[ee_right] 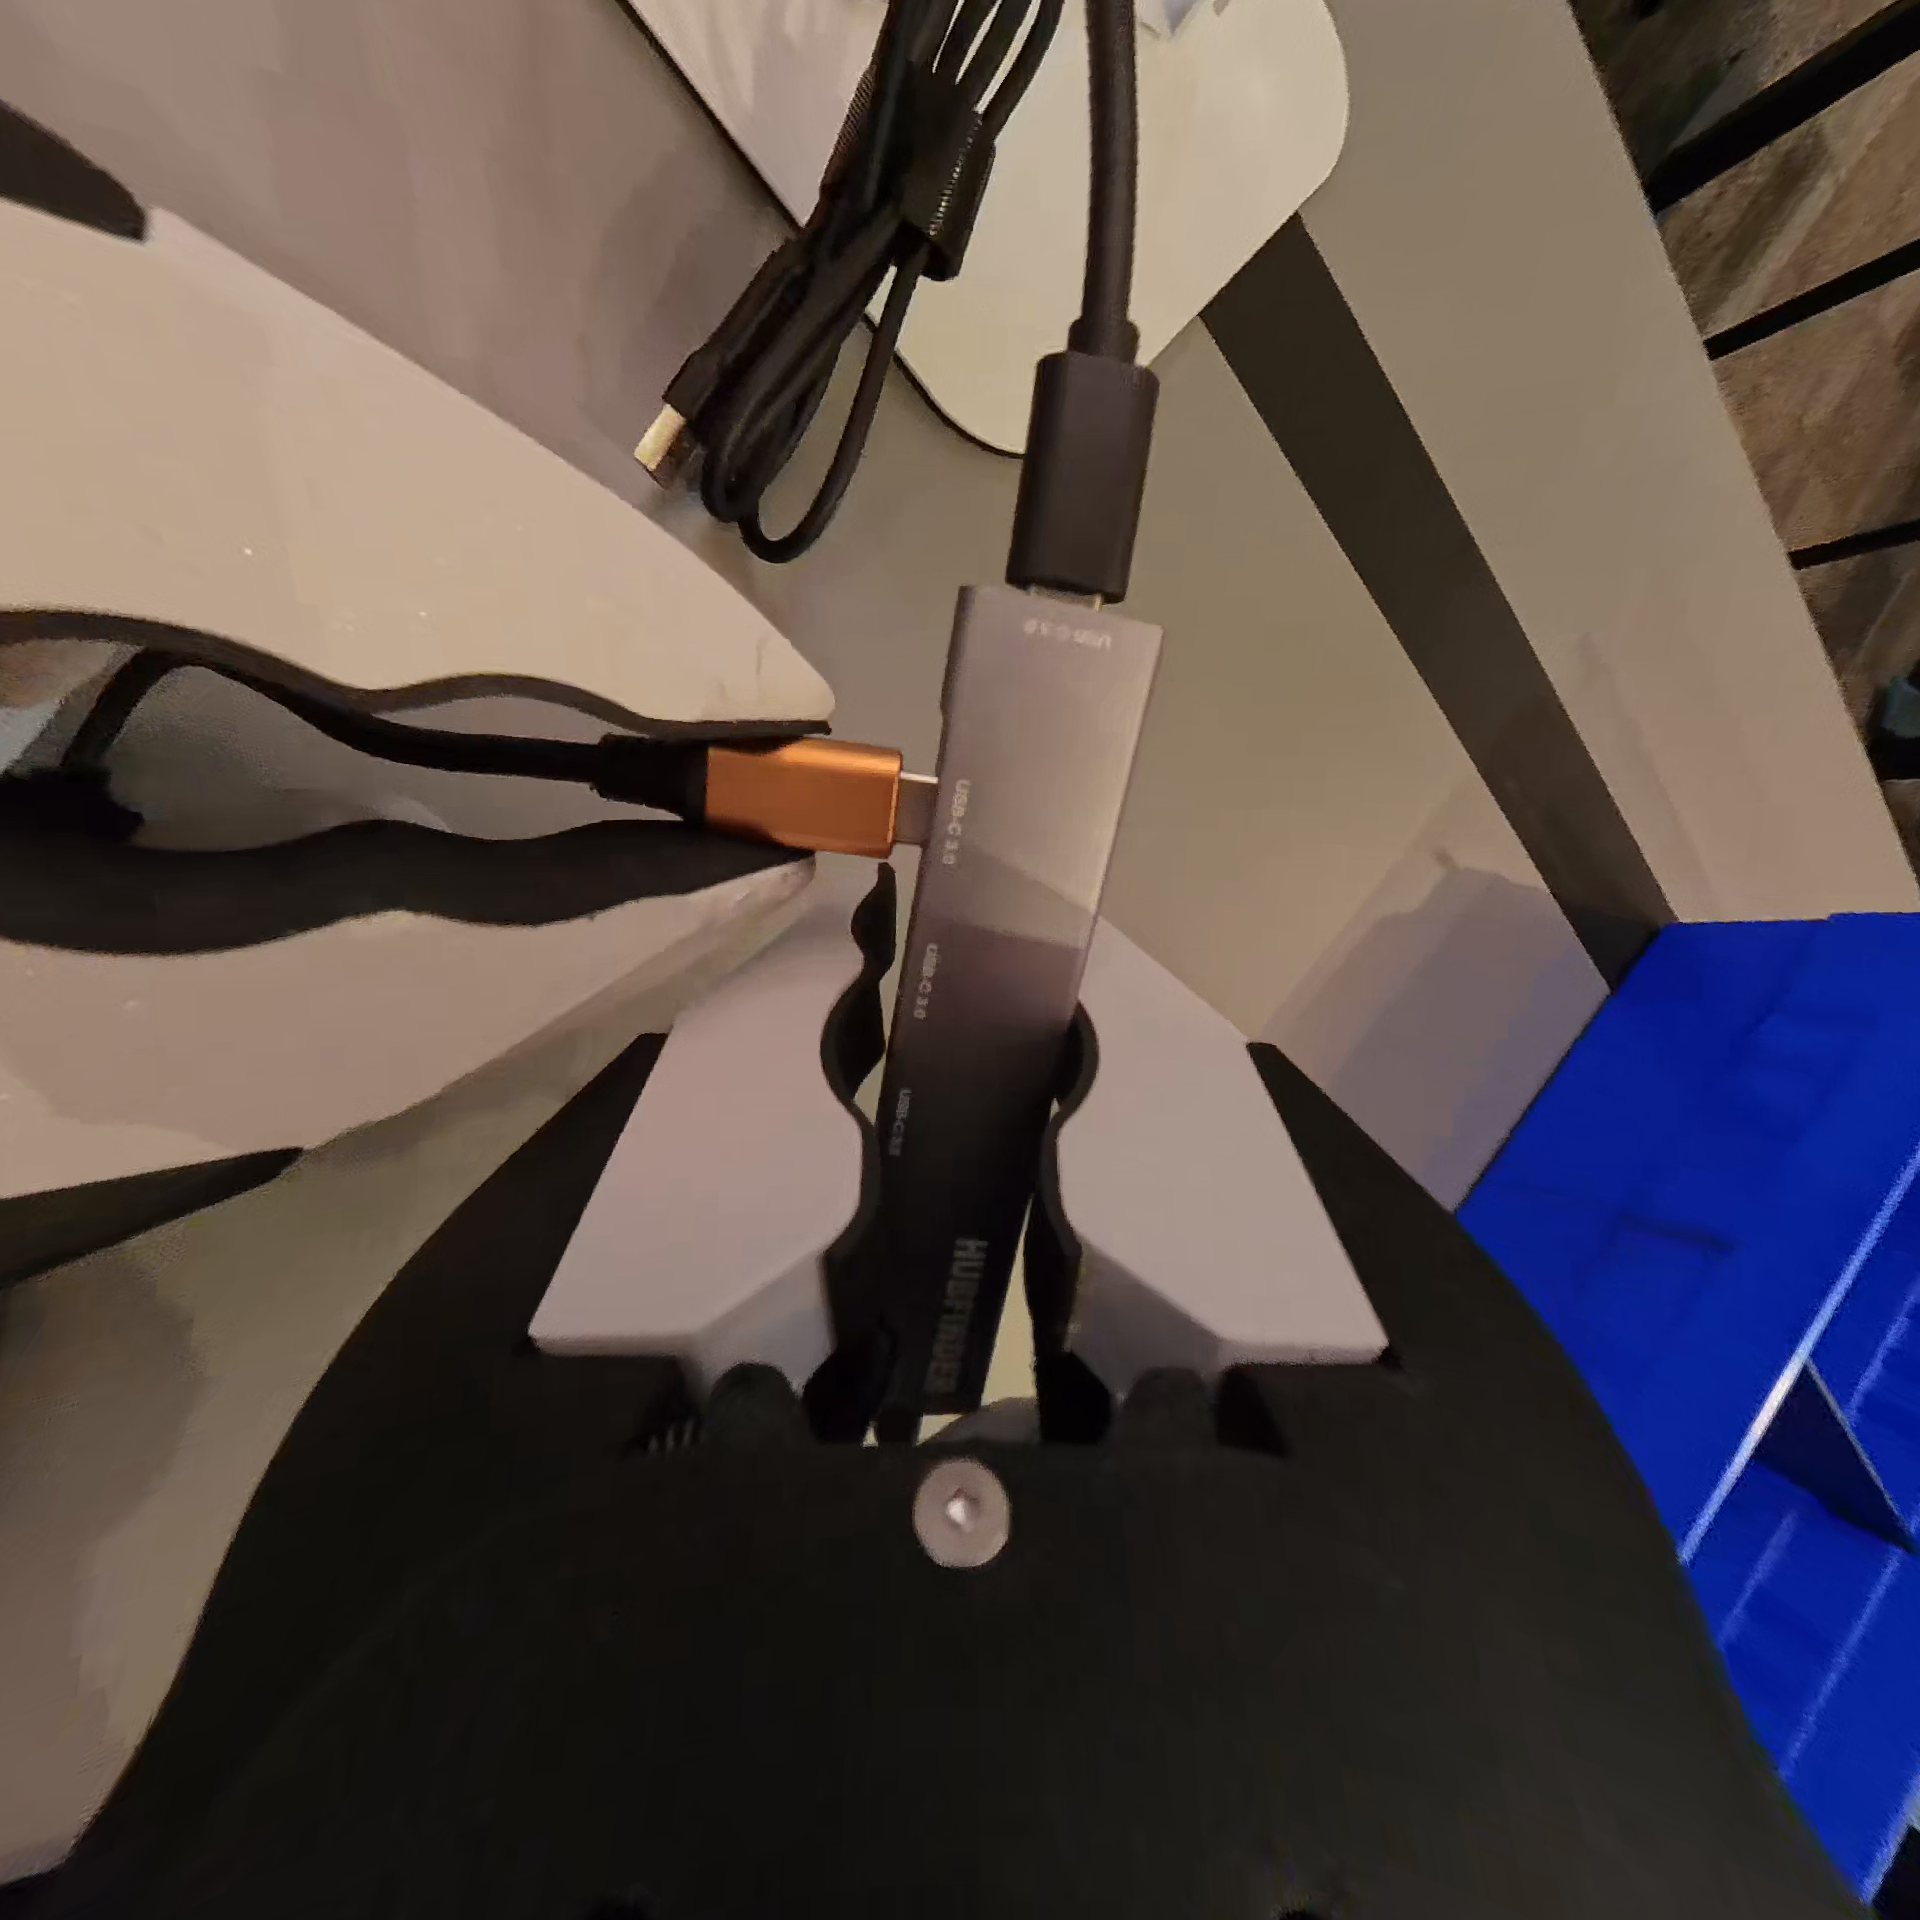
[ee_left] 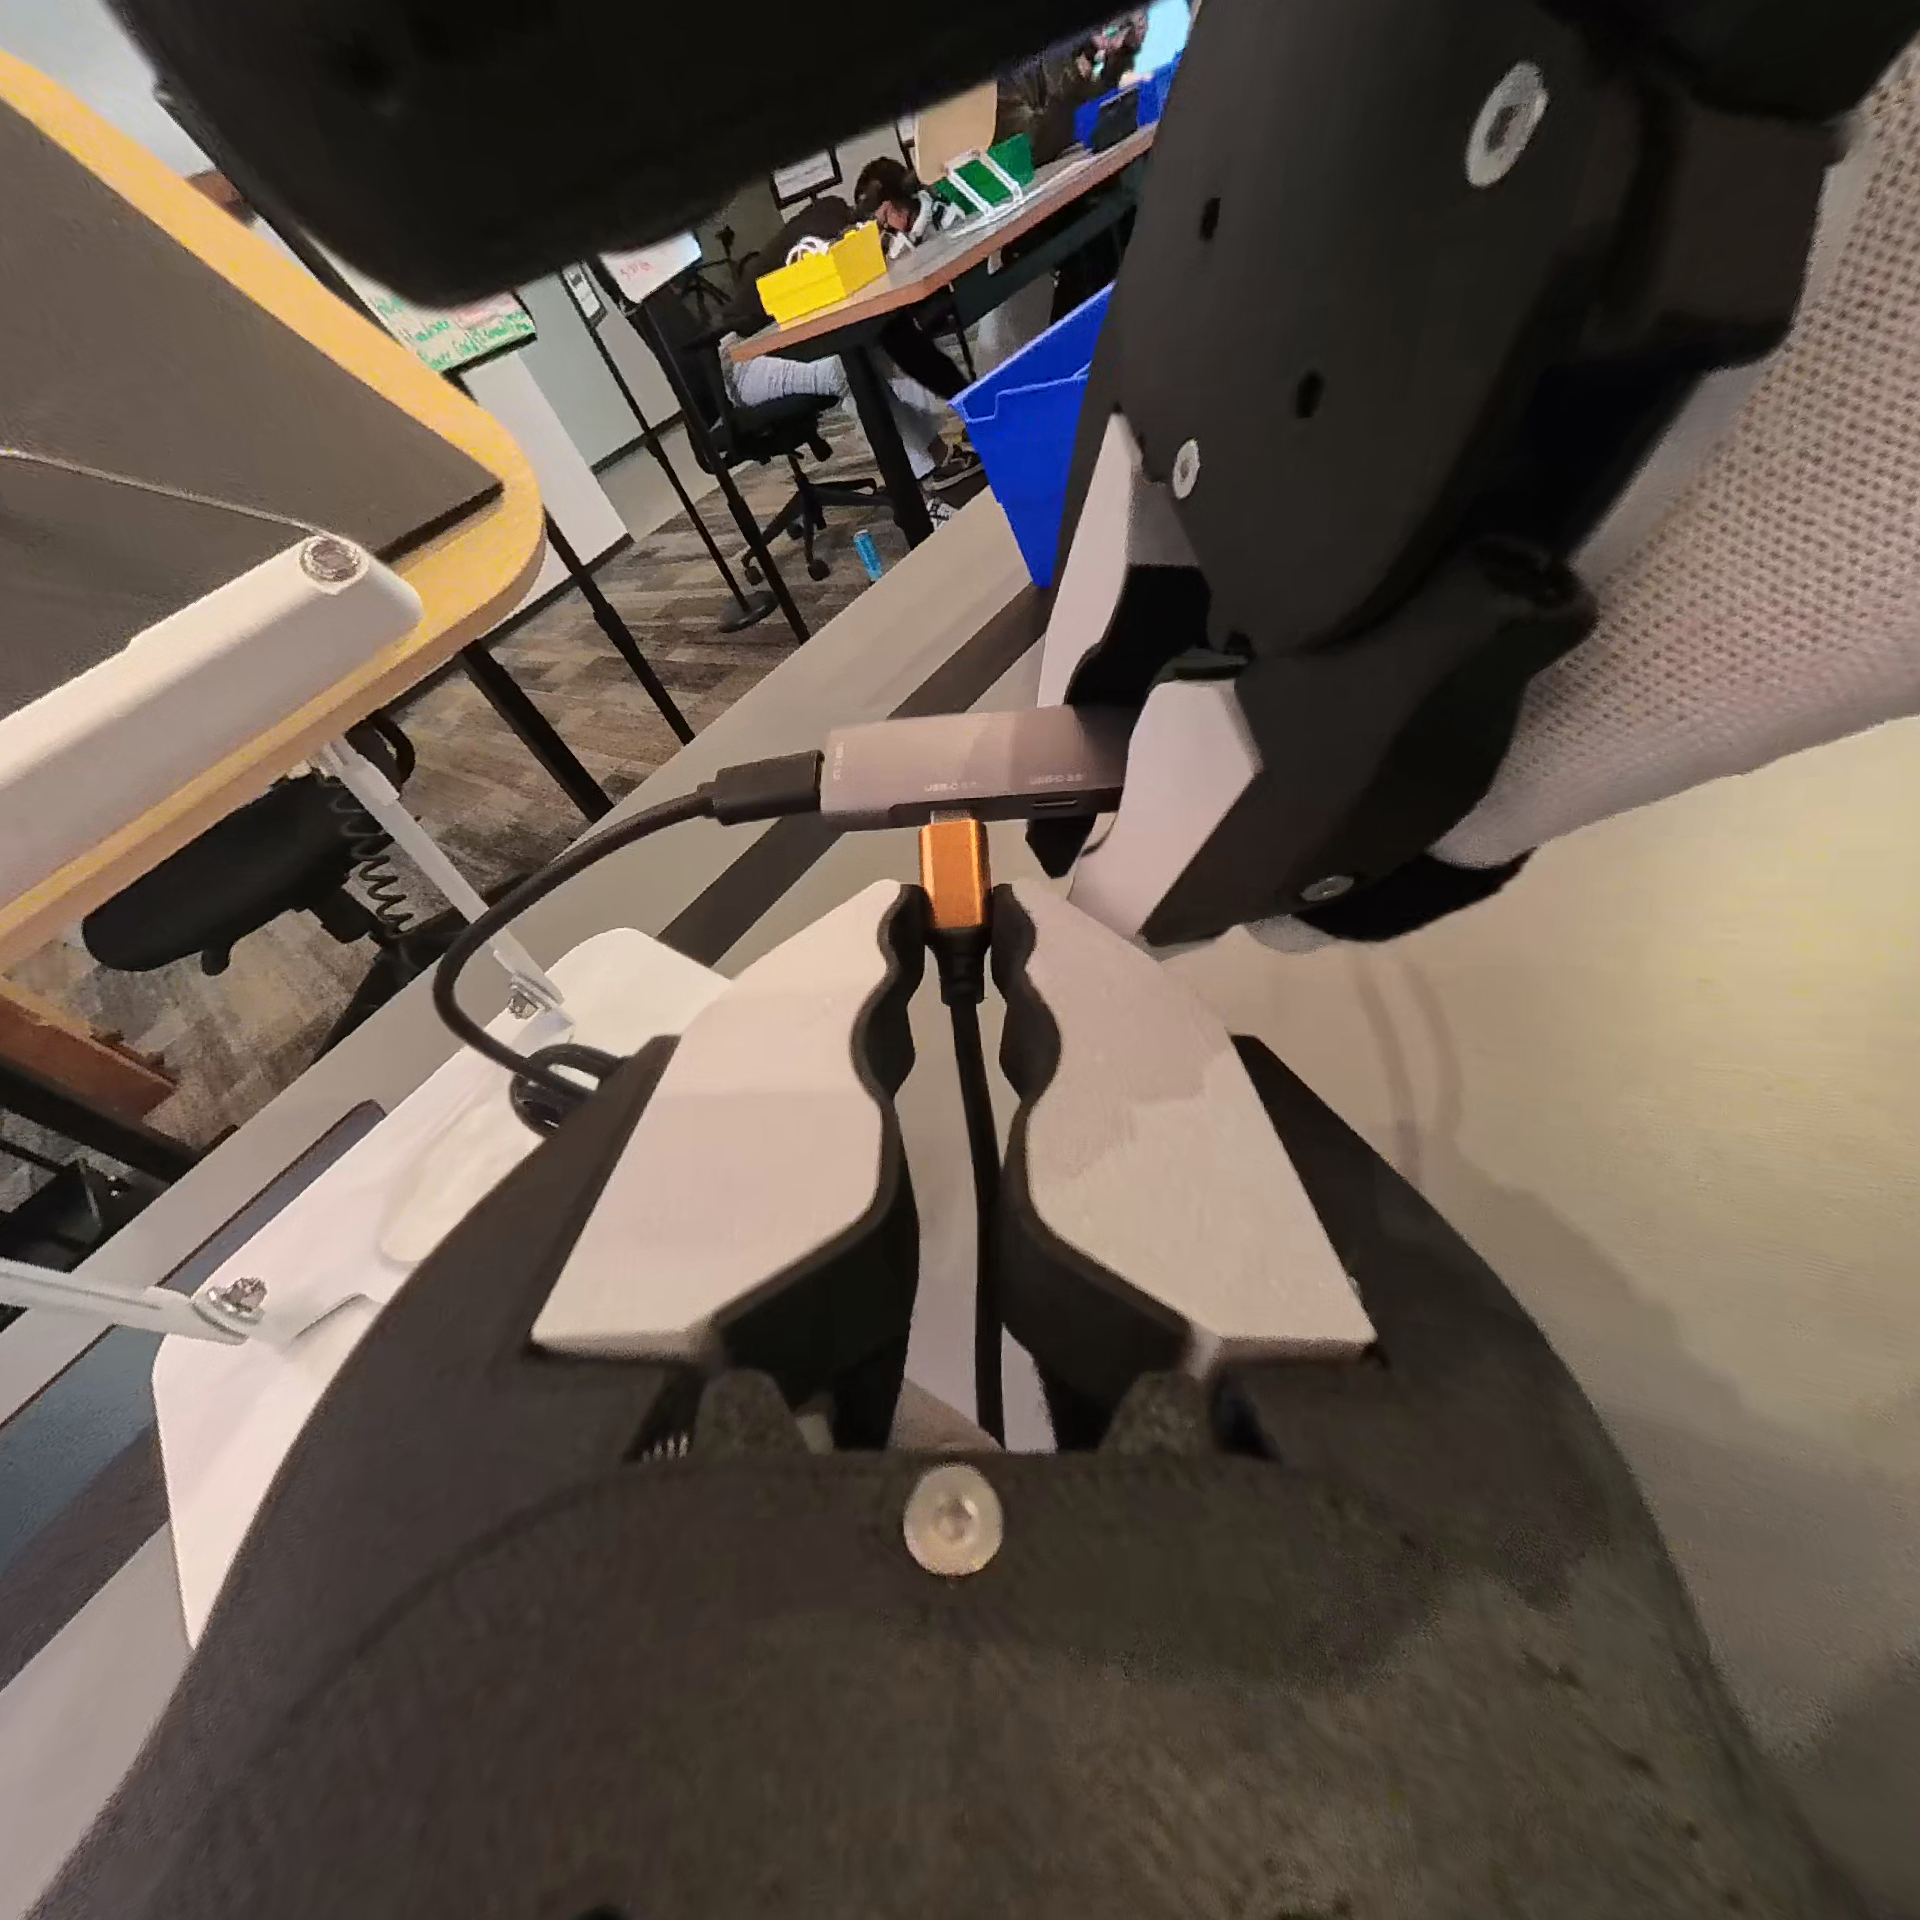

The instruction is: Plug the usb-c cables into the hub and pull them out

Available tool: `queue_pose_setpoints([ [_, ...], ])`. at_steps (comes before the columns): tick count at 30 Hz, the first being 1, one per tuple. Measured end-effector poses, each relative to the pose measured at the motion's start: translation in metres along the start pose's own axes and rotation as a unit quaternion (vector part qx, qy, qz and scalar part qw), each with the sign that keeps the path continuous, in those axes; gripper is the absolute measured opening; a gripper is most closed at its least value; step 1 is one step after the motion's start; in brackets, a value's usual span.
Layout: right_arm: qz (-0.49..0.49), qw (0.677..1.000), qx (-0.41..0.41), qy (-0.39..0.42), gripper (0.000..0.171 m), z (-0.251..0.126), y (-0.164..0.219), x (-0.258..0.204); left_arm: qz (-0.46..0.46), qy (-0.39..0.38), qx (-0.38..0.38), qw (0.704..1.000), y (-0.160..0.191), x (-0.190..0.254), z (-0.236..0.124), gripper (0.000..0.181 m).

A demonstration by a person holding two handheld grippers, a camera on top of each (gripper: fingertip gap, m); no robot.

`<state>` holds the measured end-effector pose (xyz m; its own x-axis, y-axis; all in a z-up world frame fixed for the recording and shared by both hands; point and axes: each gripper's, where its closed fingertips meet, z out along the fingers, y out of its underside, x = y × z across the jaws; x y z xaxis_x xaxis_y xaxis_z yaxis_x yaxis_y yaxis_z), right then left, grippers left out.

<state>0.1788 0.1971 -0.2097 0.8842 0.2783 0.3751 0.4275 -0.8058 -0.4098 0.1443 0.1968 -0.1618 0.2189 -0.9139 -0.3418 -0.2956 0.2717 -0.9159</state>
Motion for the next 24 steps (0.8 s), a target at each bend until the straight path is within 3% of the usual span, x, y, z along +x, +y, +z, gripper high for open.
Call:
queue_pose_setpoints([
  [3, 0.002, 1.000, 0.004, 0.007, 0.011, -0.002, 0.002, 0.005, 0.001, 0.007, 0.004, 1.000, -0.002, 0.004, -0.001, 0.013],
  [15, 0.019, 0.998, 0.009, -0.066, 0.011, -0.002, -0.002, -0.003, -0.017, 0.013, -0.013, 1.000, -0.006, 0.001, -0.003, 0.013],
  [24, -0.016, 0.999, -0.007, -0.045, 0.010, -0.001, -0.009, 0.001, -0.022, 0.011, -0.029, 0.999, -0.004, -0.006, -0.004, 0.013],
])
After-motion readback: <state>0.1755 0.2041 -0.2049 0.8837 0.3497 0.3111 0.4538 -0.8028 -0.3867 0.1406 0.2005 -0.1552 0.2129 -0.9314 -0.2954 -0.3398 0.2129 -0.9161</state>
